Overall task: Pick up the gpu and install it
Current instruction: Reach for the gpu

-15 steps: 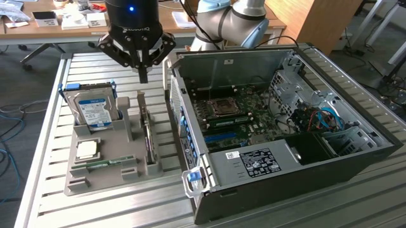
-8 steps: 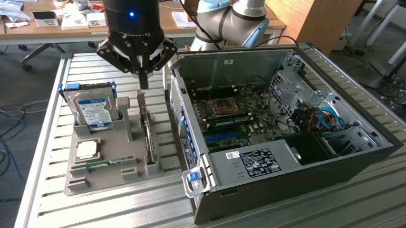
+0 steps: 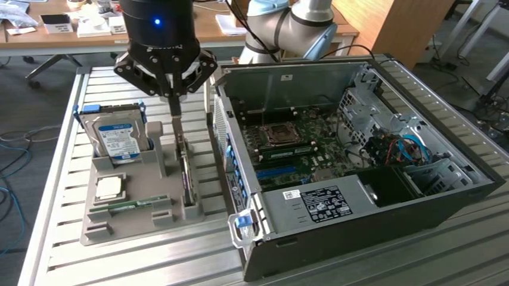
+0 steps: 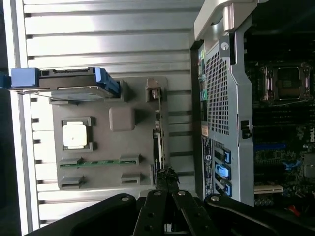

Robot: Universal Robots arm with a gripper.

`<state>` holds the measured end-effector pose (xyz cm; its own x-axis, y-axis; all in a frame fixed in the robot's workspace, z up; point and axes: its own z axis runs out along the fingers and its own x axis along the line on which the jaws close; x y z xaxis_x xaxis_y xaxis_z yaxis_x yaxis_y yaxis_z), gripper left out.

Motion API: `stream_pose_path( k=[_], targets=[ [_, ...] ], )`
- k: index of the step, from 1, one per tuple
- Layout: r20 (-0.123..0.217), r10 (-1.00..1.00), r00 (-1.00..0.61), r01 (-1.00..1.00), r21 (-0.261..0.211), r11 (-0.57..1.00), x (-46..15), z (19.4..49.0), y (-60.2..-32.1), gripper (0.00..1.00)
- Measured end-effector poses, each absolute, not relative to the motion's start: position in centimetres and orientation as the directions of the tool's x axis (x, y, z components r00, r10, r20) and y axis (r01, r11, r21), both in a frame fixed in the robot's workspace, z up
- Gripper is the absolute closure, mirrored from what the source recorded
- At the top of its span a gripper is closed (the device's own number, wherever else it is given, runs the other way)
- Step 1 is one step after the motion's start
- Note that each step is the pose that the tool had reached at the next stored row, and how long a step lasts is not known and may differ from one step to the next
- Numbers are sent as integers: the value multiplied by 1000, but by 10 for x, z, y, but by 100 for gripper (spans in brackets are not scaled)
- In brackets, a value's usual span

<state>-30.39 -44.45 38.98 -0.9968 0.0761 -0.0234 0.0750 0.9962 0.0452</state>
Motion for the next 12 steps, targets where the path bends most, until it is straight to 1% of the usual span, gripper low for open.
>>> stream_pose_path(
  k=[7, 12],
  targets=[
    [-23, 76, -997, 75, 45, 996, -305, 389, -455, 89],
    [-23, 76, -997, 75, 45, 996, -305, 389, -455, 89]
  ],
)
